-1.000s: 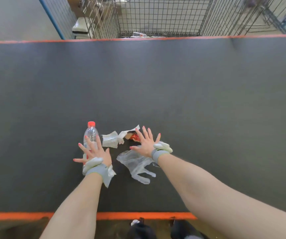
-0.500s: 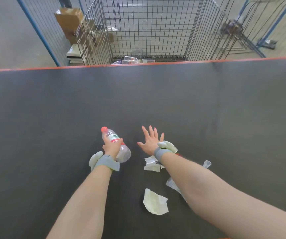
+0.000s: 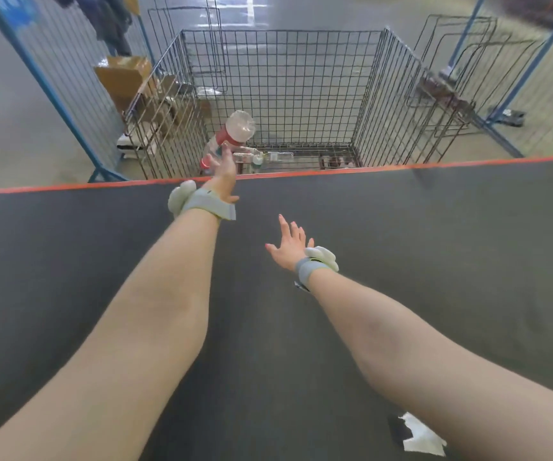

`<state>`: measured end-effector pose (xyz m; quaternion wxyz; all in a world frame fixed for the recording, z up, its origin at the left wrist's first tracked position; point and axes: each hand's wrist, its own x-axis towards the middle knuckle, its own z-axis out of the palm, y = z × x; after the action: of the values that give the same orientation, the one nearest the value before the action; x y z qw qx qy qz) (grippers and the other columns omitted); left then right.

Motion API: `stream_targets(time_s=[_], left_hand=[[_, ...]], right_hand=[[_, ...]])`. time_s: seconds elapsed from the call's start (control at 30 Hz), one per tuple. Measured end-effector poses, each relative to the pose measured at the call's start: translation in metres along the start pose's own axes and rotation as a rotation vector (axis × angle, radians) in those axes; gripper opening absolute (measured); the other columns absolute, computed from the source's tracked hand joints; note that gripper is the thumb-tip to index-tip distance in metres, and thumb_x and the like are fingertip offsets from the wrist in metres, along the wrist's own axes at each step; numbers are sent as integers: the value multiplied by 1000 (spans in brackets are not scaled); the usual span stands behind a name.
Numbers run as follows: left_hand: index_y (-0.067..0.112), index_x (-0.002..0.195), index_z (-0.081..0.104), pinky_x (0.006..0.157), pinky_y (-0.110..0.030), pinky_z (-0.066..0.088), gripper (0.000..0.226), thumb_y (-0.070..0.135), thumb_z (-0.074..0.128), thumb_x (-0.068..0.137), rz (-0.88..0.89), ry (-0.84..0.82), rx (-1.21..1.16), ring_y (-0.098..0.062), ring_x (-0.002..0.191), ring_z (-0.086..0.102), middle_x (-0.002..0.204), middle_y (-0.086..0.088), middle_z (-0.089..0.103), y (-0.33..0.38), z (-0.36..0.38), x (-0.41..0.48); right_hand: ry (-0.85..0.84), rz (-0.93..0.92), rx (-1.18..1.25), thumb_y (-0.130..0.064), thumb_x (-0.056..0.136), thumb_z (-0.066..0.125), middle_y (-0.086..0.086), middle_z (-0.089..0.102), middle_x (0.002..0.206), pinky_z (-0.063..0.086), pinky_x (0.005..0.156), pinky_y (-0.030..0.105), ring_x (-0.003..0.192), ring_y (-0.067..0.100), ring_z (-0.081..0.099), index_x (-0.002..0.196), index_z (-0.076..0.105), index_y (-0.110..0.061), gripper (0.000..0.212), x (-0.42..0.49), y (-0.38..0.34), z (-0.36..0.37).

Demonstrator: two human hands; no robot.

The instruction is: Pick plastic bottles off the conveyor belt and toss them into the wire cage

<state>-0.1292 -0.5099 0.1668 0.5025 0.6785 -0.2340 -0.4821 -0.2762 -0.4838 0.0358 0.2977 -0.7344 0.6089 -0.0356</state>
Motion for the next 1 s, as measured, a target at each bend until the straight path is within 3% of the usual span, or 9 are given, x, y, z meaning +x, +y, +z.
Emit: stream_targets(time_s=[0.13, 0.23, 0.33, 0.57, 0.73, 0.9, 1.0], left_hand=[[18, 155, 5, 114, -55, 25, 70, 55, 24, 99, -150, 67, 598, -43, 142, 23, 157, -19, 18, -83, -9, -4], [11, 155, 2, 117, -50, 14, 71, 51, 25, 101, -270, 93, 921, -42, 145, 14, 158, -22, 12, -129, -27, -19], [16, 154, -8, 119, -45, 3, 72, 47, 30, 101, -286, 26, 946, -35, 148, 1, 160, -15, -5, -158, -41, -45], [19, 154, -7, 121, -43, 3, 75, 42, 39, 100, -203, -46, 1202, -33, 148, -4, 161, -12, -7, -222, -75, -133], [28, 153, -12, 112, -67, 9, 71, 46, 32, 100, -263, -11, 1394, -27, 148, -13, 160, -3, -17, -298, -120, -206], [33, 150, -17, 107, -73, 8, 69, 56, 21, 98, -304, 145, 1396, -27, 147, -18, 156, -2, -29, -359, -161, -256], [34, 152, -14, 114, -62, 11, 69, 58, 22, 98, -341, -48, 1393, -26, 148, -13, 158, -1, -25, -388, -170, -275]], right_hand=[[-33, -21, -29, -44, 98, 46, 4, 0, 163, -1, 118, 51, 150, 24, -3, 154, -4, -35, 76, 7, -1, 12], [-66, -17, -116, -47, 97, 45, 5, -2, 163, 1, 118, 52, 150, 25, -2, 154, -6, -35, 77, -5, 5, 23], [-119, -11, -169, -50, 96, 44, 5, -4, 163, 2, 118, 52, 150, 25, -3, 153, -7, -35, 78, -27, 9, 33], [-184, -37, -159, -47, 97, 44, 3, -6, 163, 3, 118, 50, 150, 25, -3, 154, -5, -36, 76, -100, 10, 50], [-354, -31, -162, -49, 95, 48, 2, -11, 163, 6, 121, 48, 149, 28, -8, 154, -6, -35, 81, -168, 37, 90], [-479, 92, -238, -74, 81, 49, -3, -25, 159, 9, 116, 61, 147, 27, -20, 151, -13, -42, 99, -226, 79, 134], [-476, 155, -301, -82, 64, 60, 1, -38, 153, 10, 110, 71, 144, 30, -30, 148, -22, -41, 124, -261, 100, 153]])
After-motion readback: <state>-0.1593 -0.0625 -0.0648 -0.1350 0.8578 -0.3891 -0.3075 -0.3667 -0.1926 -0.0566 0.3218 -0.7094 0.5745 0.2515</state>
